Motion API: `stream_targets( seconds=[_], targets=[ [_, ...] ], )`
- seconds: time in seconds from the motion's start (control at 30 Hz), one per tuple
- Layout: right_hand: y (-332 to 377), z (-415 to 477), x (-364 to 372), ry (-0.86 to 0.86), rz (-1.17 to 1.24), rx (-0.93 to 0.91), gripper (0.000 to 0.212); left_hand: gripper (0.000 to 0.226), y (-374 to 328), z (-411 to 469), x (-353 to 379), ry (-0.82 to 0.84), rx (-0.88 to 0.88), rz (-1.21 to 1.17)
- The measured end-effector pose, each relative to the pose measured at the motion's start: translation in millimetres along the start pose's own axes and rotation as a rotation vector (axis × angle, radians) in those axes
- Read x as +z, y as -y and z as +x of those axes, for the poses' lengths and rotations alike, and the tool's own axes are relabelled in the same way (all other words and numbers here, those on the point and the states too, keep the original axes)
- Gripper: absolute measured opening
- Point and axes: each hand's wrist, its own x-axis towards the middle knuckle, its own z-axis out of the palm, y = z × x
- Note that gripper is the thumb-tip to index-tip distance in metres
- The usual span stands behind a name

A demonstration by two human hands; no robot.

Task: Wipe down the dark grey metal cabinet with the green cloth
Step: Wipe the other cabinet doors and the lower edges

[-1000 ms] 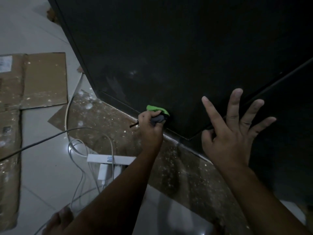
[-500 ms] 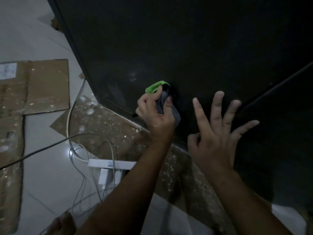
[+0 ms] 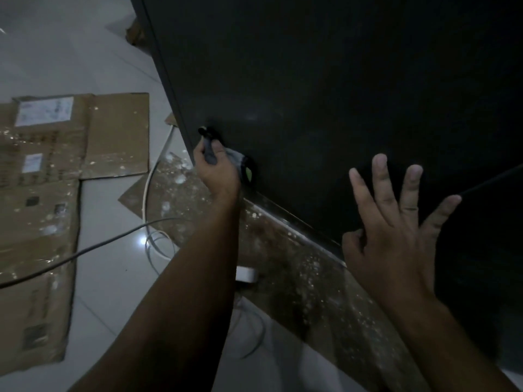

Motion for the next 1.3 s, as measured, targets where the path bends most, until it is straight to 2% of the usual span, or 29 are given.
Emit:
stream_targets(
  seconds=[0.13,0.23,0.33,0.43,0.5,0.67,0.8,0.97,1.17,1.3],
  targets=[
    [-5.4,-3.7,8.1,0.04,-0.001,-0.028,0.088,0.043,13.1,13.4,-8.6,0.105,-0.258,0.11],
    [-6.8,-4.9,9.7,0.032,0.016,-0.033,0.087,0.048,48.6,11.8,-5.6,0.199,-0.479,0.211],
    [-7.0,-4.4,9.0,0.03,0.031,-0.03,0.083,0.054,86.7,11.6,-2.4,0.267,-0.558,0.242],
    [-7.0,-3.6,8.3,0.039,0.034,-0.025,0.084,0.038,23.9,-31.8,2.3,0.179,-0.482,0.217],
    [-5.6,-3.5,7.9,0.047,0.047,-0.015,0.088,0.035,7.0,-48.8,8.0,0.118,-0.402,0.158],
    [-2.7,-3.2,6.8,0.022,0.056,-0.015,0.087,0.039,-38.4,-88.7,29.0,0.04,-0.005,0.074],
    [-5.9,-5.4,6.8,-0.003,0.066,-0.015,0.086,0.039,-73.6,-113.9,40.2,0.061,0.279,0.04],
    [-21.5,-10.0,-8.1,-0.068,0.094,-0.053,0.091,0.043,-107.9,-162.4,51.0,0.177,0.586,0.015],
    [-62.5,-19.2,-62.4,-0.361,0.072,0.059,0.078,0.046,-121.4,-231.6,58.6,0.369,0.725,0.023],
    [-119.8,-30.1,-118.7,-0.566,0.052,0.177,0.077,0.05,-139.2,-266.2,60.8,0.427,0.676,0.012]
  ],
)
